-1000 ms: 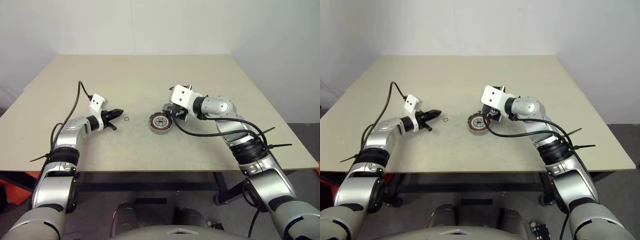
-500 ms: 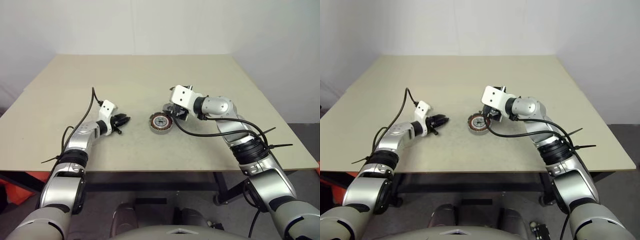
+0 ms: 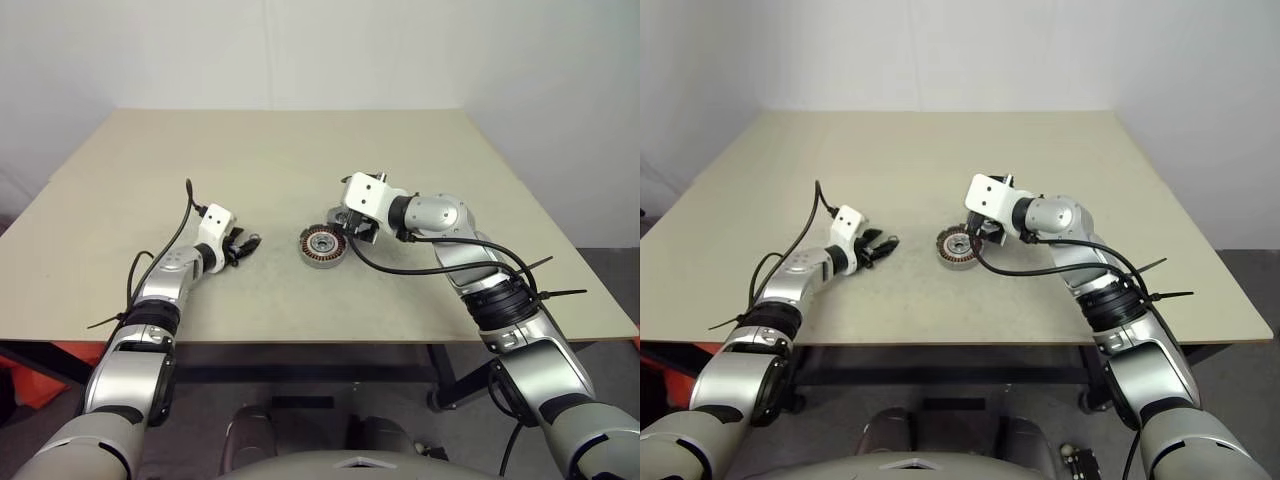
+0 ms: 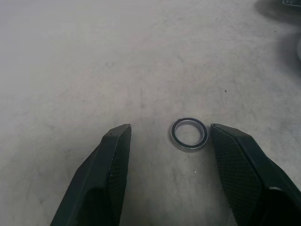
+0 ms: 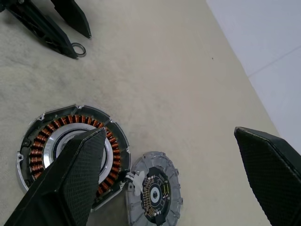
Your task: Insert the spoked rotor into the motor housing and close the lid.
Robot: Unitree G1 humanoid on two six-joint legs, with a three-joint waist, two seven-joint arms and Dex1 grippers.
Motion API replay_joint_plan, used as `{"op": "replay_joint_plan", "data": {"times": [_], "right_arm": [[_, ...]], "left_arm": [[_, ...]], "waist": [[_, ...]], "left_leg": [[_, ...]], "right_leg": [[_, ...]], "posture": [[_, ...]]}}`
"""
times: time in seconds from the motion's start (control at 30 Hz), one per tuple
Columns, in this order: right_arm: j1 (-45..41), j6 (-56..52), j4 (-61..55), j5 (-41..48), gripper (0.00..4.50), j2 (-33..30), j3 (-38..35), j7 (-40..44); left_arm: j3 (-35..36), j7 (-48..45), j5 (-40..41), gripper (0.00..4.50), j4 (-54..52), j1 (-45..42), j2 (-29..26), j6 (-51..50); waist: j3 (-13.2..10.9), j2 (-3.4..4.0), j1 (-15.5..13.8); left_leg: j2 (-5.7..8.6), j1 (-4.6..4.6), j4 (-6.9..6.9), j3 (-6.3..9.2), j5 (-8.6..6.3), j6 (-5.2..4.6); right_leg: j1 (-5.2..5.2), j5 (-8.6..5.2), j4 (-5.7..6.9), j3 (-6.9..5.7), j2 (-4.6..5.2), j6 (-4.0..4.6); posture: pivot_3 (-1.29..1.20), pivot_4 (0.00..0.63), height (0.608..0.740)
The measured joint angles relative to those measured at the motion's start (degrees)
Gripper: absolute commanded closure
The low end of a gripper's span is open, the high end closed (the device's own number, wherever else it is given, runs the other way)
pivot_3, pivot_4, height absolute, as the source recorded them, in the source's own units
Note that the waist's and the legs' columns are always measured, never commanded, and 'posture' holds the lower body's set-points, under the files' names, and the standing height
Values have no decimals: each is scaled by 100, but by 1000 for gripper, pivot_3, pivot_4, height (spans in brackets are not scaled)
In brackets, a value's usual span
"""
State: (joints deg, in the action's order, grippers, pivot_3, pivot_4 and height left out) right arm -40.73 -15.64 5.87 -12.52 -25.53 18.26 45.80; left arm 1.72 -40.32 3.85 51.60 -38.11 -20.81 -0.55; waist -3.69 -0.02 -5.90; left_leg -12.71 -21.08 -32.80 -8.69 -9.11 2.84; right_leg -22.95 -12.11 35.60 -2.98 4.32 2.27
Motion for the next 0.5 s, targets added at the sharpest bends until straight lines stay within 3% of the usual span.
{"op": "replay_joint_plan", "data": {"times": [0.2,0.3,0.4,0.5], "right_arm": [[2,0,0,0,0,0,0,0],[3,0,0,0,0,0,0,0],[3,1,0,0,0,0,0,-1],[3,6,1,-1,0,0,0,-8]], "left_arm": [[-17,-20,-27,1676,-30,-18,32,-122],[-12,-26,-26,2276,-42,-29,27,-173],[-2,-39,-28,3227,-42,-39,-6,-204],[-4,-46,-45,3227,-45,-41,-17,-226]], "waist": [[0,0,-16],[0,0,-19],[0,0,-19],[0,0,-20]], "left_leg": [[2,1,-1,1,0,0],[2,1,-1,1,0,0],[2,1,-1,1,0,0],[2,1,0,1,0,-1]], "right_leg": [[3,0,0,0,2,0],[3,0,0,0,2,0],[3,0,0,0,2,0],[3,0,-1,0,2,0]], "posture": [[0,0,740],[0,0,740],[0,0,740],[0,0,740]]}}
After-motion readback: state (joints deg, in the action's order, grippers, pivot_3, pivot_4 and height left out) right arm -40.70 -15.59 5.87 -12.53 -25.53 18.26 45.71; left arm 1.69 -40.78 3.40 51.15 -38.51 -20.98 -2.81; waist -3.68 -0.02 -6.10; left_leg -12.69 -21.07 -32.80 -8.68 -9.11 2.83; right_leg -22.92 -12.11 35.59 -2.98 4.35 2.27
